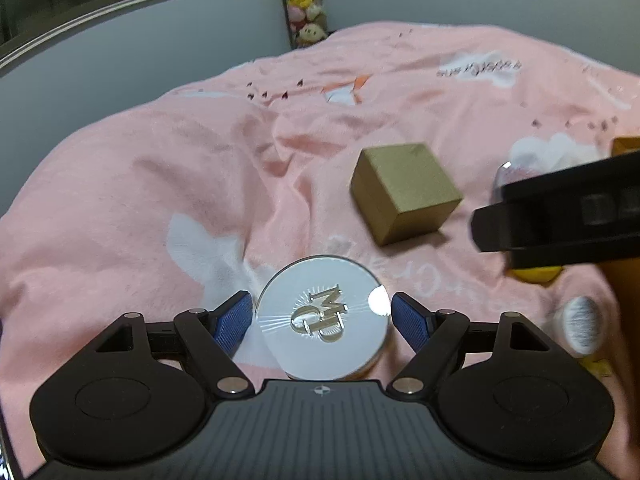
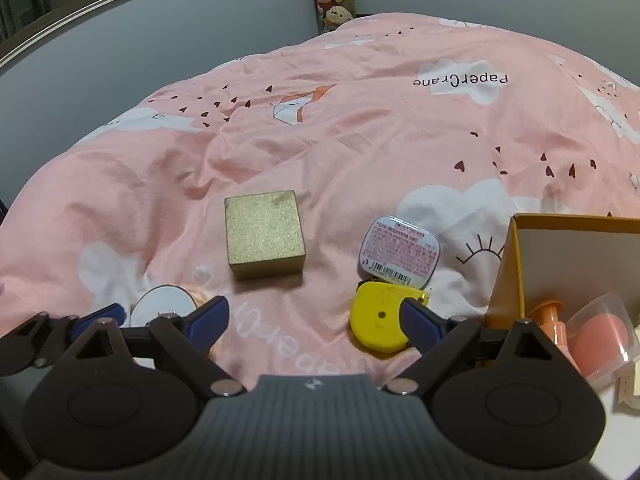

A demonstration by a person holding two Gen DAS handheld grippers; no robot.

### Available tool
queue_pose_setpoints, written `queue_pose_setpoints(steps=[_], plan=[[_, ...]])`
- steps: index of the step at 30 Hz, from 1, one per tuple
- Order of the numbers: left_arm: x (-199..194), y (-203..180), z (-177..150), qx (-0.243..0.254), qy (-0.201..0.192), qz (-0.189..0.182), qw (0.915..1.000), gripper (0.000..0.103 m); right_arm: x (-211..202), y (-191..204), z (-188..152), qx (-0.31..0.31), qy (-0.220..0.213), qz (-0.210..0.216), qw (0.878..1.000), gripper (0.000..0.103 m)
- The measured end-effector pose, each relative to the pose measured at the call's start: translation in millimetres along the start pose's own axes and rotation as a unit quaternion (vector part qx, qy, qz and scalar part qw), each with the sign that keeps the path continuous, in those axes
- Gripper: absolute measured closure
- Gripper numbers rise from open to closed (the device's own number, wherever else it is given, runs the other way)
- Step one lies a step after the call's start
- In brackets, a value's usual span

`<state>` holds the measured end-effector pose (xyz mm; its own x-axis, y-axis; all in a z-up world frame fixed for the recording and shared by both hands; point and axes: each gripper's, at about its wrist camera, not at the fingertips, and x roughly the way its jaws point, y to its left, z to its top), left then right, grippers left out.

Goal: Organize rigid objects
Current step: 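Grasp the silver MP compact with the left gripper while the right gripper grasps the gold cube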

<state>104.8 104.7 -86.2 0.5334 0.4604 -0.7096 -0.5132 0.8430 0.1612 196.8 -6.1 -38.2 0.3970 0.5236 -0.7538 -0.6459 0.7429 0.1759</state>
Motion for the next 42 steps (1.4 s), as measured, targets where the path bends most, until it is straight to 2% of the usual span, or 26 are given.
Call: queue_pose_setpoints(steps=[9,16,20,24,36,39,40,42], plan=[[16,-1,-1,0.002,0.015,-0.007,0.9999,0.004,13,-2,1,0.003,0.014,0.011,1.000,0.012],[16,6,1,-0.019,0.006,-0.036,0.9991,0.014,21,3,6,-0.010,0.016,0.021,1.000,0.013],[21,8,4,-0.027,-0.001,-0.056,0.9981,0.014,27,10,15,-0.019,0.012,0.035,0.999,0.015],[31,10,10,-0.035,0.020,-0.064,0.9972,0.013,36,17,28,-0.028,0.011,0.045,0.999,0.016],[45,13,14,-0.044,0.032,-0.081,0.9952,0.012,85,24,49,-0.022,0.050,0.055,0.997,0.013],[45,14,14,-0.046,0.029,-0.086,0.9949,0.014,96,28,49,-0.027,0.062,0.058,0.996,0.021],[45,15,14,-0.047,0.027,-0.087,0.9947,0.014,99,29,48,-0.028,0.067,0.059,0.996,0.029],[45,17,14,-0.048,0.024,-0.089,0.9946,0.015,103,29,47,-0.030,0.072,0.053,0.996,0.038]])
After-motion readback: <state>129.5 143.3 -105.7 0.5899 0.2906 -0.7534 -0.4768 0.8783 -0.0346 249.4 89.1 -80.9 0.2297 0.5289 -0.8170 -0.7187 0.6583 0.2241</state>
